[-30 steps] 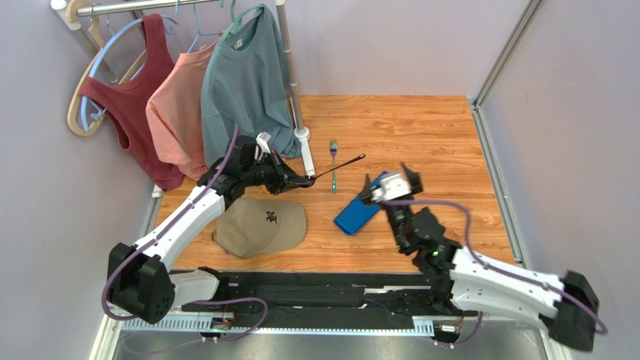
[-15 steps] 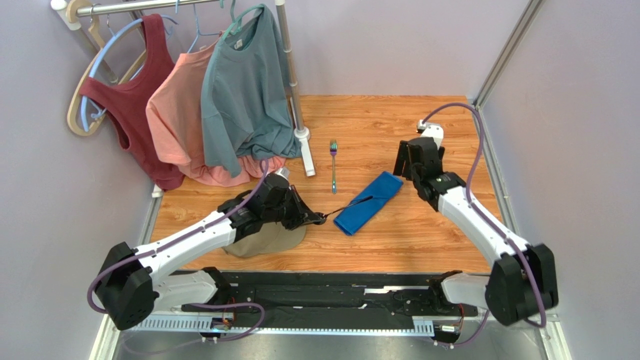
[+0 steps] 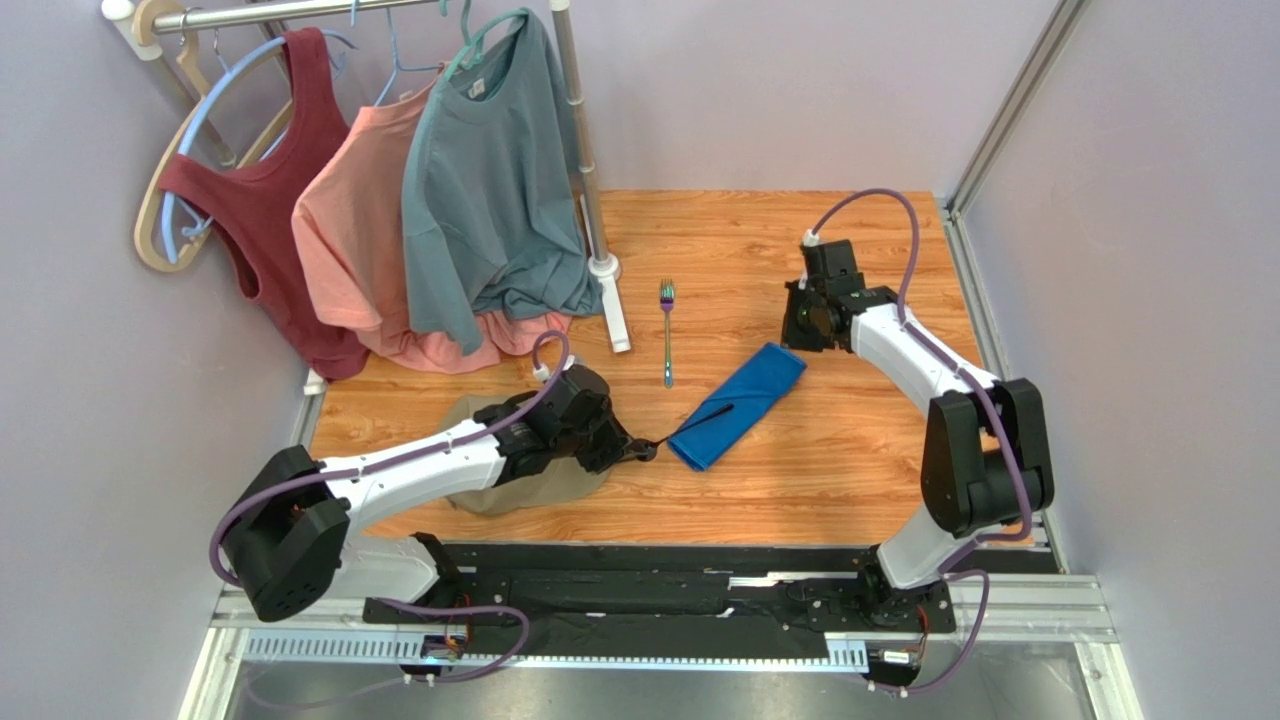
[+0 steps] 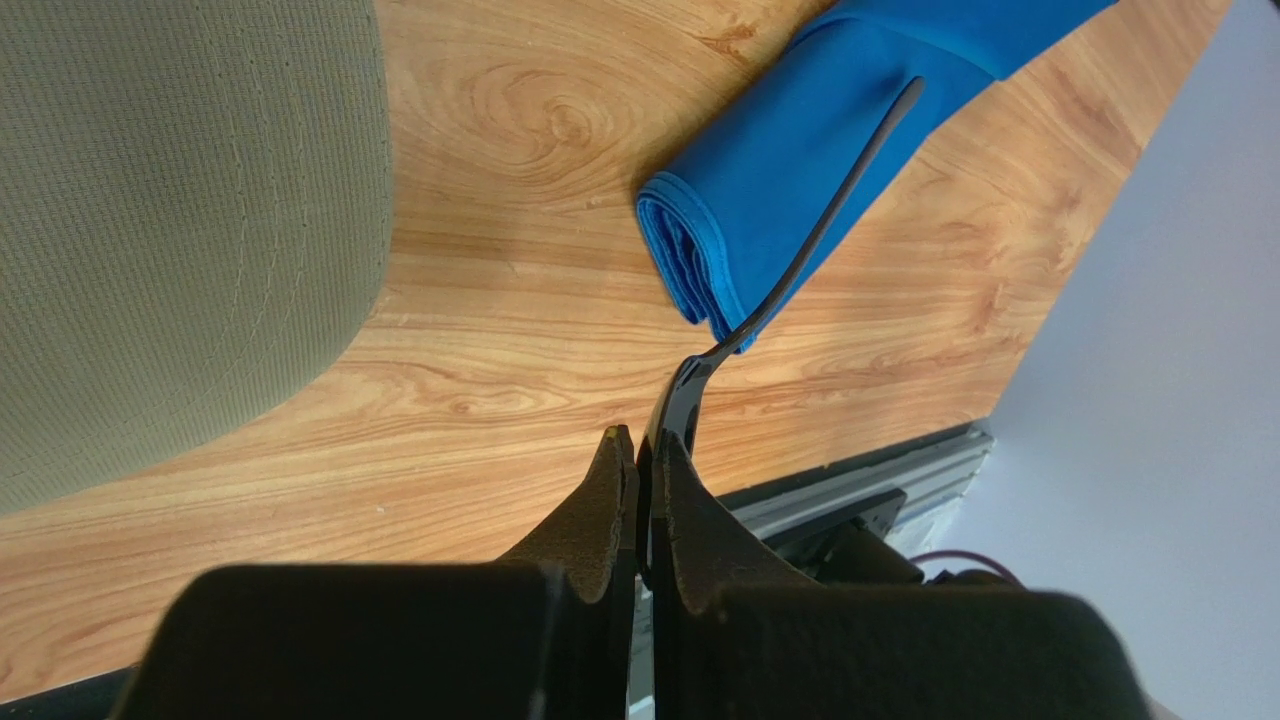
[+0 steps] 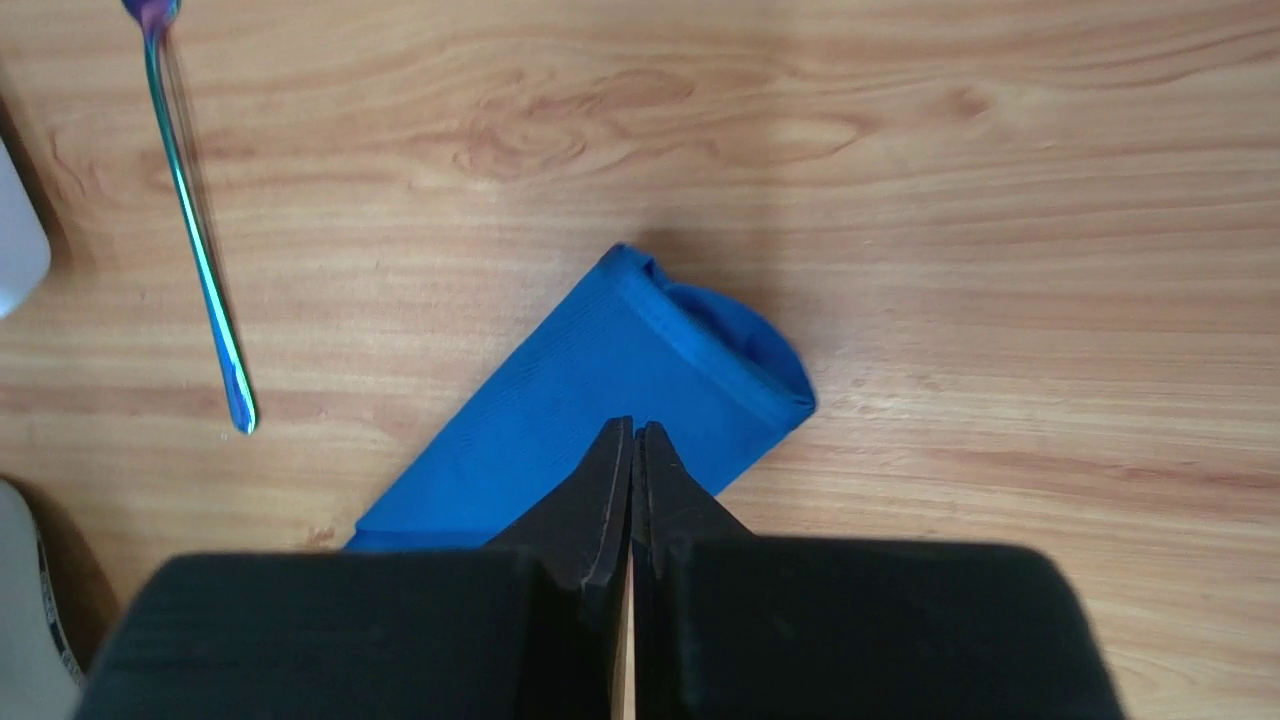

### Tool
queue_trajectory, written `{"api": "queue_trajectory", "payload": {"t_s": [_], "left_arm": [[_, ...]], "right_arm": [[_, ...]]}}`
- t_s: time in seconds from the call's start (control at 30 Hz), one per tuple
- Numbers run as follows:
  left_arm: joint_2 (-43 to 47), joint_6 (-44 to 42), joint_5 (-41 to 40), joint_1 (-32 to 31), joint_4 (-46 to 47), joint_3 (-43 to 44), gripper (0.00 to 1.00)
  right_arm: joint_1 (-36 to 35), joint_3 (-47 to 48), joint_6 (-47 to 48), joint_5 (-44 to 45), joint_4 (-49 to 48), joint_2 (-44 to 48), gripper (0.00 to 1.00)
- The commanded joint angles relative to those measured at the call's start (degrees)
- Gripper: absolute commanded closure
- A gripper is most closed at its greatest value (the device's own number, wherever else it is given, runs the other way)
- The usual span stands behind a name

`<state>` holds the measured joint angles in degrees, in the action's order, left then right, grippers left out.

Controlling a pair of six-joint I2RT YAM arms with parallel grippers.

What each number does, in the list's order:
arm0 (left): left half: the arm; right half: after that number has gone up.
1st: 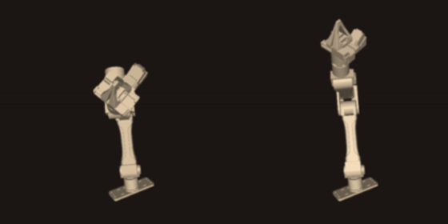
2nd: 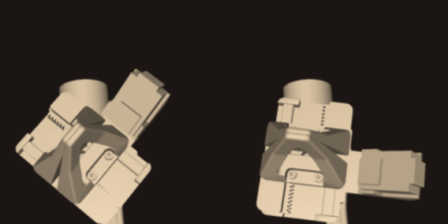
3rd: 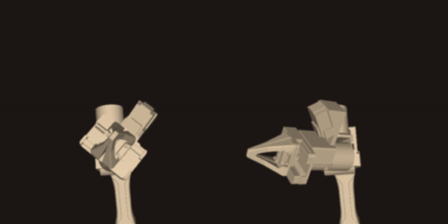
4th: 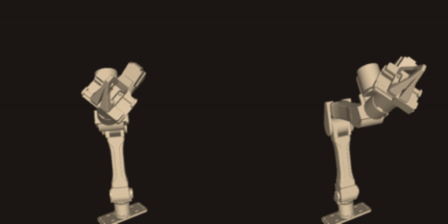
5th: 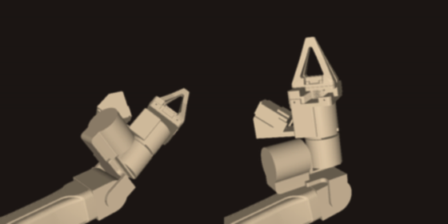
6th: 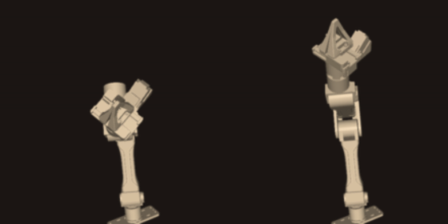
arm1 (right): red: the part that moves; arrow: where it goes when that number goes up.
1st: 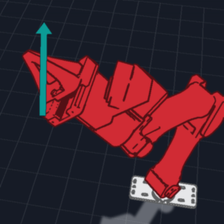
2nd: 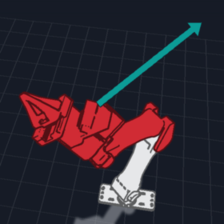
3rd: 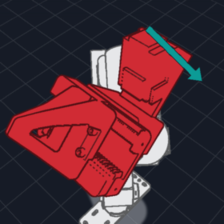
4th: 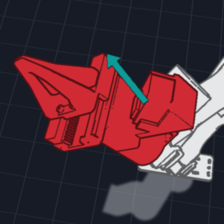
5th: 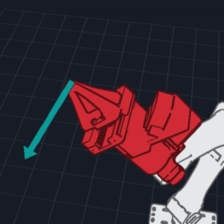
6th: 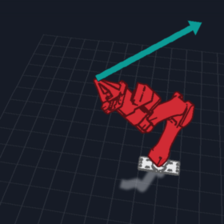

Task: Fold the napkin into a case and place the utensils inside
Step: Insert the spoon into the folded napkin.

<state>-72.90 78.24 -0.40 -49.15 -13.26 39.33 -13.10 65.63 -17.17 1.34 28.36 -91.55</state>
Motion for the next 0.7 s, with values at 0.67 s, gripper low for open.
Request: {"api": "queue_trajectory", "payload": {"t_s": [0.67], "left_arm": [[-4.4,7.5,-6.7,-4.4,11.6,-3.0,1.0]], "right_arm": [[-0.1,-3.4,-4.3,-1.4,-2.3,-7.2,1.0]]}}
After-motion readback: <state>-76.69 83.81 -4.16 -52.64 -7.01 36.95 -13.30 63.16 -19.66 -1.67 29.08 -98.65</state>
